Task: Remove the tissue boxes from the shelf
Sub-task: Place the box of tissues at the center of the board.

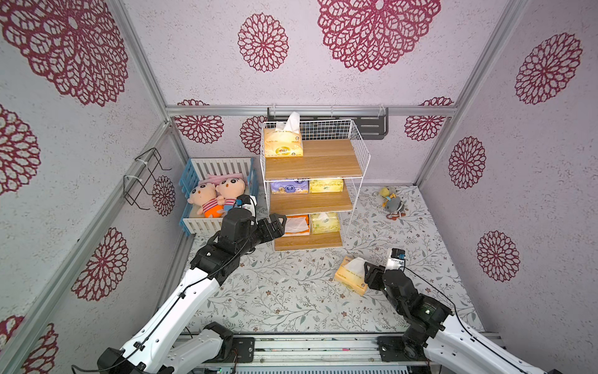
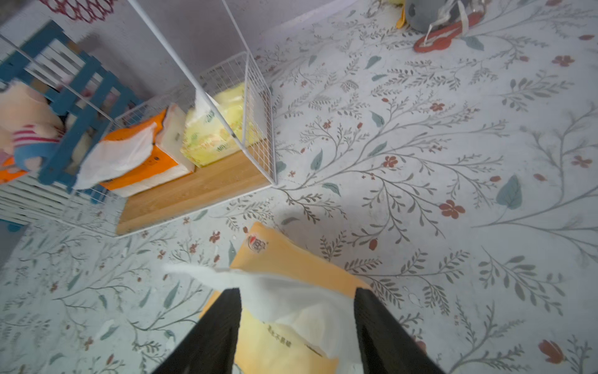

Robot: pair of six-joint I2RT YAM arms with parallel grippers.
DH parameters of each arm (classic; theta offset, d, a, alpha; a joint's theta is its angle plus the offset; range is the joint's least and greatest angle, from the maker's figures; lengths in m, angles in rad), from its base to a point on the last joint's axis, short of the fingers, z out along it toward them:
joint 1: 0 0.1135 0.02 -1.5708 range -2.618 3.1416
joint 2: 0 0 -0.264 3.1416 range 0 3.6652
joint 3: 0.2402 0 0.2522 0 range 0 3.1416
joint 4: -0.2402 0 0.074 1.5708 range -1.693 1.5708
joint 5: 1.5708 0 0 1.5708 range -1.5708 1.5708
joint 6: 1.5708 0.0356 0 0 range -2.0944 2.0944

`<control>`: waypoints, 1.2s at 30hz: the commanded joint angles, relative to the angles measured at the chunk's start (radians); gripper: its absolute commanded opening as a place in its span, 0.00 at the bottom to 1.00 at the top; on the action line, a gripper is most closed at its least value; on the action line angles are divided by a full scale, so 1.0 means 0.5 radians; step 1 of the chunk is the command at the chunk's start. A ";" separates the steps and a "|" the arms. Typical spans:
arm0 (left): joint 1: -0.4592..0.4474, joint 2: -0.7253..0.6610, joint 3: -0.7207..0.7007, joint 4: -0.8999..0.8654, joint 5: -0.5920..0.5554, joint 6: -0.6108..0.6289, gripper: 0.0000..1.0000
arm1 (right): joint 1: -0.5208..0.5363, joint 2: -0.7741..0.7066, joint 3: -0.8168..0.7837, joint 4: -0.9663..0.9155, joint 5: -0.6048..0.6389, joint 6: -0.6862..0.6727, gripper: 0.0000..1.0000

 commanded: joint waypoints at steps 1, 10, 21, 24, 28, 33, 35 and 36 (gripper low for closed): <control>-0.019 -0.064 -0.025 -0.026 -0.049 -0.025 0.97 | 0.013 -0.017 0.219 -0.045 -0.053 -0.051 0.60; -0.017 -0.151 -0.074 -0.093 -0.088 -0.079 0.97 | 0.181 0.294 0.386 -0.161 -0.330 0.032 0.46; -0.019 -0.239 -0.096 -0.171 -0.137 -0.143 0.97 | 0.675 0.468 0.033 0.200 -0.364 0.498 0.15; -0.023 -0.245 -0.080 -0.188 -0.121 -0.169 0.97 | 0.665 0.520 0.000 0.176 -0.336 0.583 0.13; -0.023 -0.269 -0.061 -0.208 -0.131 -0.169 0.97 | 0.563 0.392 -0.041 -0.049 -0.316 0.646 0.13; -0.023 -0.245 -0.061 -0.198 -0.140 -0.166 0.97 | 0.342 0.323 -0.188 -0.018 -0.631 0.573 0.19; -0.022 -0.217 -0.055 -0.176 -0.123 -0.172 0.97 | 0.263 0.382 -0.214 0.006 -0.712 0.542 0.20; -0.021 -0.200 -0.052 -0.172 -0.114 -0.175 0.97 | 0.232 0.418 -0.211 0.011 -0.733 0.521 0.20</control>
